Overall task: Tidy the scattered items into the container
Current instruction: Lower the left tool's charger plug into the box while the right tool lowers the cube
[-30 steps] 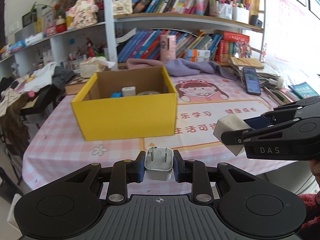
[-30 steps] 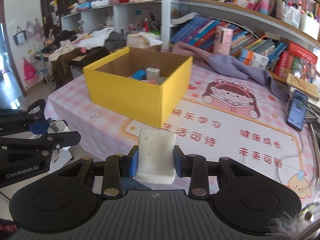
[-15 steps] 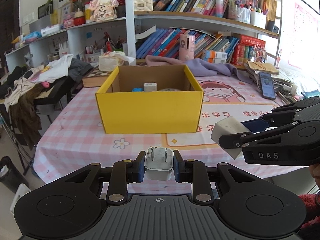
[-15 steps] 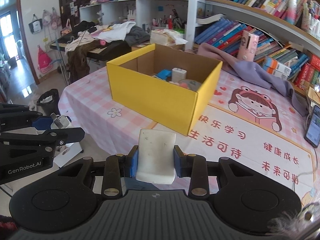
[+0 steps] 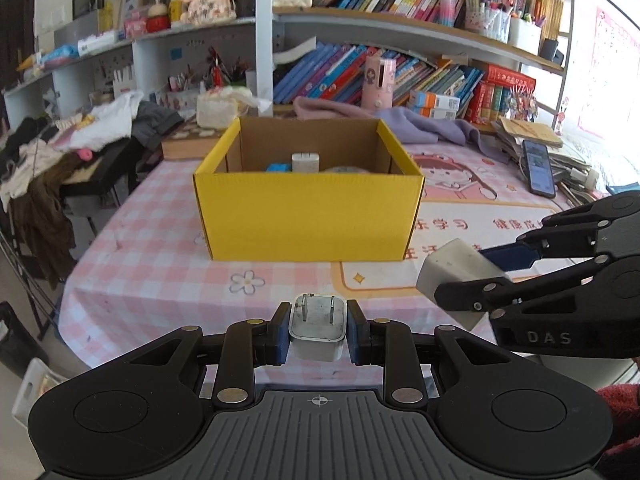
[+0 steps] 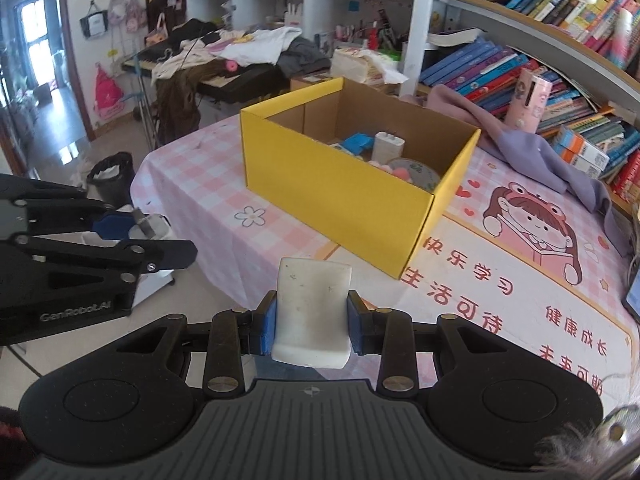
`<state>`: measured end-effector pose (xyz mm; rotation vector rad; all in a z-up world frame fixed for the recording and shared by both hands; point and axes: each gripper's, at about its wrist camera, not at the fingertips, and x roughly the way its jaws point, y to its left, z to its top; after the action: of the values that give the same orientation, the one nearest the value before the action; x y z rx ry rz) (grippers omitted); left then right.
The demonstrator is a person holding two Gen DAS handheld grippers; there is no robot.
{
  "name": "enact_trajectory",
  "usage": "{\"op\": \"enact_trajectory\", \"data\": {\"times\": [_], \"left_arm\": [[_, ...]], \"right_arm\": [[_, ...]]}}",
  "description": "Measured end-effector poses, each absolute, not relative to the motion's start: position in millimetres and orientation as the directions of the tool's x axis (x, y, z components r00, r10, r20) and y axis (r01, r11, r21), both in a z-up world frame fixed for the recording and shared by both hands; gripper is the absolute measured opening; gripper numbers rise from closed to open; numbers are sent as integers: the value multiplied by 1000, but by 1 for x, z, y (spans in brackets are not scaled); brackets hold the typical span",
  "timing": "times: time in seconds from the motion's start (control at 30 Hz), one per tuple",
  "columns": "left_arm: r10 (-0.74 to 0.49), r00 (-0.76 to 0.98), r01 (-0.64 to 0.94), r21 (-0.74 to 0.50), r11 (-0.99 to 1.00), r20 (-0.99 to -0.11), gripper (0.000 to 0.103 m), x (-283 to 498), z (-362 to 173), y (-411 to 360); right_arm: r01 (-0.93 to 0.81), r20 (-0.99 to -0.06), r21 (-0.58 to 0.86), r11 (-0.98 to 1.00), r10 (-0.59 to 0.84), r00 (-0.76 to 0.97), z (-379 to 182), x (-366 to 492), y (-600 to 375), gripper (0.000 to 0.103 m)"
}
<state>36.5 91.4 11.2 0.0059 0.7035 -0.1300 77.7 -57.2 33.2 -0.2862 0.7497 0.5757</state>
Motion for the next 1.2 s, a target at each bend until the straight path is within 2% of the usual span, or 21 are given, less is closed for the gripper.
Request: {"op": "enact_trajectory", "data": {"times": [0.13,0.4,0.8,0.97,1.2], "left_arm": [[-124,748,122,-48,991,-652,26,42,11,97],[-119,784,125,-34,992,-610,26,71,32,107],[-115,823,179,63,982,-556,26,170,60,106],[-124,798,209,78,975,-590,26,225,55,105],[-147,673,271,56,961,-724,26,309,29,98]], "right_arm": [[-582,-704,-44,812,388,595,36,84,-57,32],[-568,-657,-8,823,424,624,53,114,-54,32],[-547,-592,-31,836,426,684,75,208,-41,32],[-545,-606,-76,835,395,690,65,253,-31,32],[-594,-696,-185,783,323,642,36,311,-14,32]]}}
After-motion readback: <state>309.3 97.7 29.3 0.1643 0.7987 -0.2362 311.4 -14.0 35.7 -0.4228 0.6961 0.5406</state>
